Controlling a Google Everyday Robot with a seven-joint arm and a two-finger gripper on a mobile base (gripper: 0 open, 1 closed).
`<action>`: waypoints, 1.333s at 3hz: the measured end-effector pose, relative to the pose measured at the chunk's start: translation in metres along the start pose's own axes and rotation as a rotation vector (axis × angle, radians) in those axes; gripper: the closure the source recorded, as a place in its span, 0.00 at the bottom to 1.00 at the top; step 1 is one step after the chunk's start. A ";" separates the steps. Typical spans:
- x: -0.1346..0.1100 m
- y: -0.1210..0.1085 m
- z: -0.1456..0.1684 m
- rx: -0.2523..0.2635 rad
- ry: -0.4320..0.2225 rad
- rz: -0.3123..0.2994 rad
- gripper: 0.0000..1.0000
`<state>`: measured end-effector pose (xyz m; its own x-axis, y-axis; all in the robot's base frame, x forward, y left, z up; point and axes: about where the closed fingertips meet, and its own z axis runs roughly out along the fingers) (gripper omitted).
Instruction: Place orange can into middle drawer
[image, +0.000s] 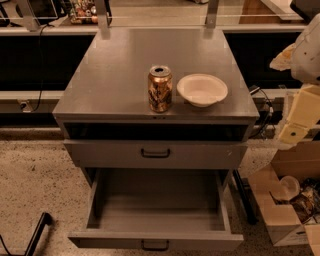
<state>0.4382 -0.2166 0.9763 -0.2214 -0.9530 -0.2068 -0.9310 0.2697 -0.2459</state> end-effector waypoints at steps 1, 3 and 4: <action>0.000 0.000 0.000 0.000 0.000 0.000 0.00; -0.068 -0.055 0.001 0.081 -0.191 -0.035 0.00; -0.116 -0.102 0.005 0.125 -0.391 -0.034 0.00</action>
Offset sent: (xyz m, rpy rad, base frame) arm 0.0479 0.0272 0.0182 0.1055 -0.0882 0.0330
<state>0.5607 -0.1327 1.0206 -0.0418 -0.8440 -0.5348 -0.8881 0.2766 -0.3670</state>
